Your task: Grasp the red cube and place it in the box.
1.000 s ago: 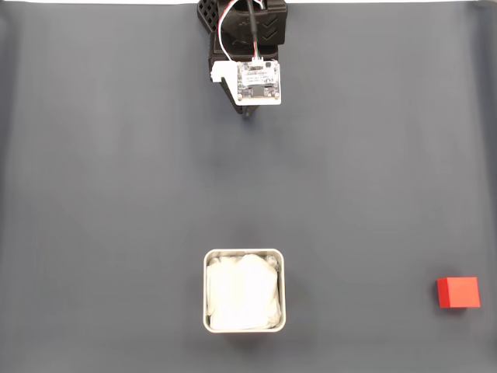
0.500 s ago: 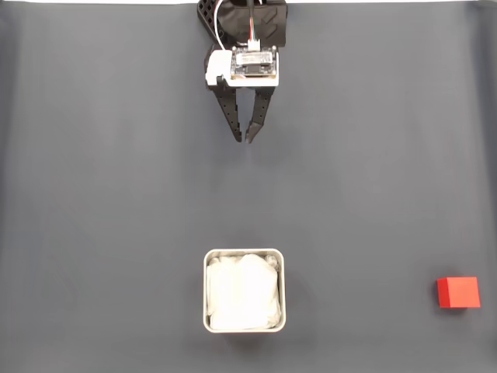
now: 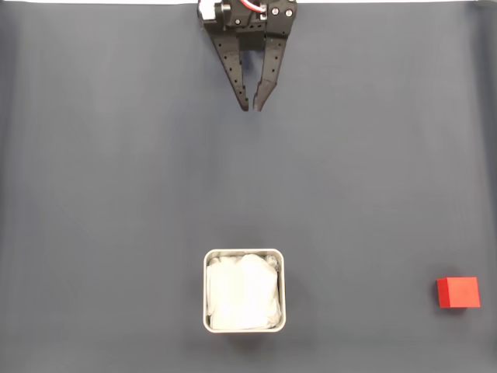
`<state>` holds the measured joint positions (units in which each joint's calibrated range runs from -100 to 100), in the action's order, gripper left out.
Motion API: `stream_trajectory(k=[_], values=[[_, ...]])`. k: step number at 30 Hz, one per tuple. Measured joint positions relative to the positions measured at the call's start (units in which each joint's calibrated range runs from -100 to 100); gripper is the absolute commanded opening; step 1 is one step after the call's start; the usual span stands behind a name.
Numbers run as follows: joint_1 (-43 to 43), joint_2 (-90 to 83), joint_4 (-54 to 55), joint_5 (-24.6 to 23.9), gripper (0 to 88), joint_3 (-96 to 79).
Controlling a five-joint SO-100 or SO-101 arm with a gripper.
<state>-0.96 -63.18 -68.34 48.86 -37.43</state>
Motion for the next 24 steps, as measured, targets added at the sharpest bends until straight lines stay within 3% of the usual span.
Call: stream_trajectory(k=[24], values=[[-0.2, 10.9, -3.7, 0.6, 0.0, 9.3]])
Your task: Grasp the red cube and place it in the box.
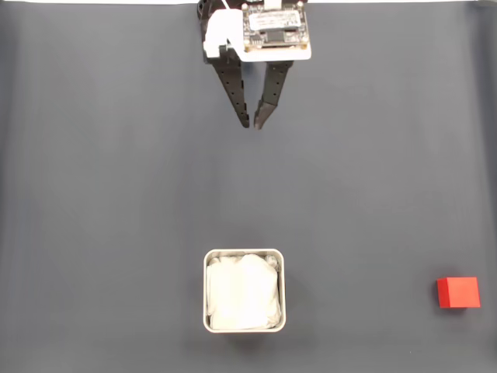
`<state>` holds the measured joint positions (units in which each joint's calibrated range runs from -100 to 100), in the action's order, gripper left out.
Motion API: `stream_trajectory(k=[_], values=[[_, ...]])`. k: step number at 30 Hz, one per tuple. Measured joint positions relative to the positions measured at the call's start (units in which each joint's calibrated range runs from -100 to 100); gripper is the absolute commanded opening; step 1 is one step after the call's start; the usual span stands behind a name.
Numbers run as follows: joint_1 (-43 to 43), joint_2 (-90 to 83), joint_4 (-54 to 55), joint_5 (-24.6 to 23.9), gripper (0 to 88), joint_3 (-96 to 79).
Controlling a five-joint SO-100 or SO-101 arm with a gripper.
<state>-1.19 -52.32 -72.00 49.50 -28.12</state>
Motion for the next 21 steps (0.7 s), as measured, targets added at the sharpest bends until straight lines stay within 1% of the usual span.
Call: stream_trajectory(k=[10, 21], values=[[-5.6, 6.8, 0.2, 0.0, 0.0, 5.4], [-14.5, 17.0, 6.0, 0.4, 0.4, 10.3]])
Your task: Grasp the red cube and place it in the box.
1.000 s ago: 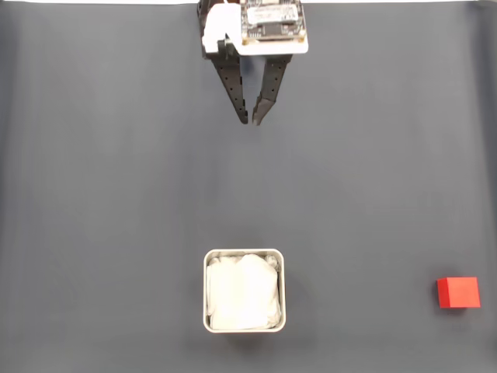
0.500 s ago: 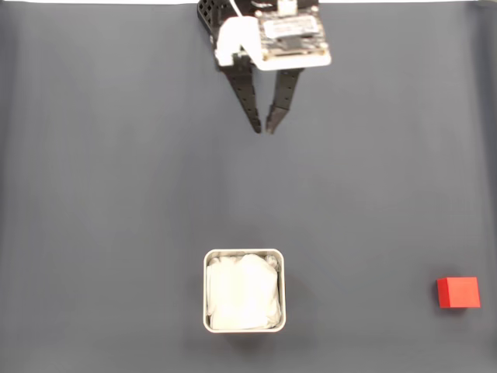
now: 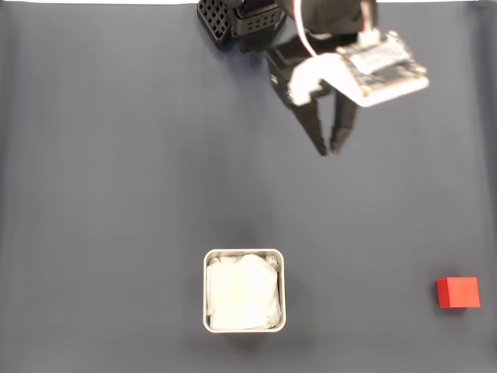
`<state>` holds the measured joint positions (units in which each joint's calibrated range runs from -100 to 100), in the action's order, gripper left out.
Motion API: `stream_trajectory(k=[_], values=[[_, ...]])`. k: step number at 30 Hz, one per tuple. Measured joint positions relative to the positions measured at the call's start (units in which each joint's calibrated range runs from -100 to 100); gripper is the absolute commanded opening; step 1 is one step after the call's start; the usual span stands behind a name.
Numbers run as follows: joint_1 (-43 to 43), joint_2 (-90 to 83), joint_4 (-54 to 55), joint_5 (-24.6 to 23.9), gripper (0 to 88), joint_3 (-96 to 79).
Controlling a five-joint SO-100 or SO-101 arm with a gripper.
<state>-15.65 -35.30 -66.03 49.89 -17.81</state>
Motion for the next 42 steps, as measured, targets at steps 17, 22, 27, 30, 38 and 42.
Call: stream_trajectory(k=[17, 22, 27, 30, 38, 42], values=[[-6.5, 15.8, 8.4, 0.3, 1.4, 6.6], [-7.5, 21.4, 10.3, 0.3, 3.2, 10.1], [-8.5, 27.5, 11.6, 0.6, 6.9, 15.4], [-8.7, 31.5, 12.2, 0.5, 10.0, 19.0], [-8.7, 39.9, 13.0, 0.6, 15.4, 26.4], [-8.7, 43.1, 15.2, 0.6, 17.7, 28.6]])
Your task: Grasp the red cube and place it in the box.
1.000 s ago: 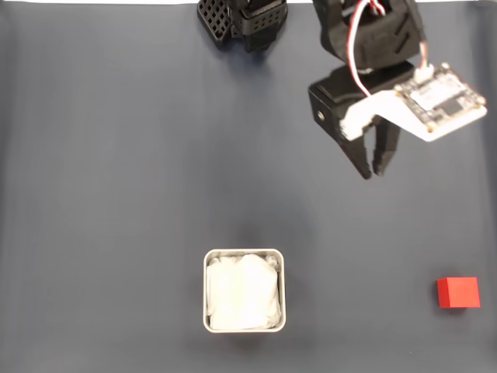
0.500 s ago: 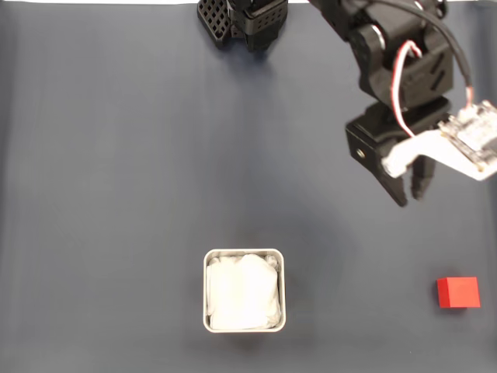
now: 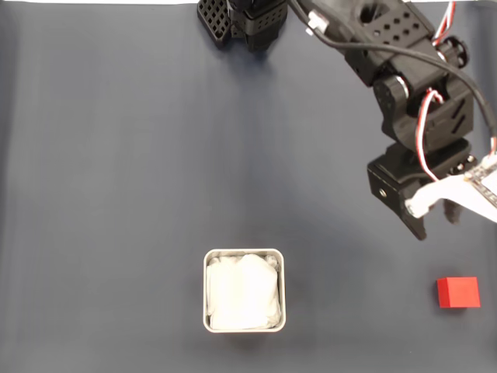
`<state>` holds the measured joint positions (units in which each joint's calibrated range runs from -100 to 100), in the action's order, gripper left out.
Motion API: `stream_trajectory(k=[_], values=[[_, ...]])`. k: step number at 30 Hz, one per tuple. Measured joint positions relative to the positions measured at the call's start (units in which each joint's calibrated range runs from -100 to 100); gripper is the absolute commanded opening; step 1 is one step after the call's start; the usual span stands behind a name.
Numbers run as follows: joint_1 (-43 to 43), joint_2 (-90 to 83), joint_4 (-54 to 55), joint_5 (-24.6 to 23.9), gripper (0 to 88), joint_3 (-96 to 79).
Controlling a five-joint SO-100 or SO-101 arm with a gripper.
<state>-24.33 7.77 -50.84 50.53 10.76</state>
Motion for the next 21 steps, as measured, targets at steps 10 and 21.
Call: stream_trajectory(k=[10, 21], values=[[0.0, 9.5, 1.8, 0.0, 25.0, 7.9], [0.0, 17.0, 3.7, 0.0, 29.5, 14.1]])
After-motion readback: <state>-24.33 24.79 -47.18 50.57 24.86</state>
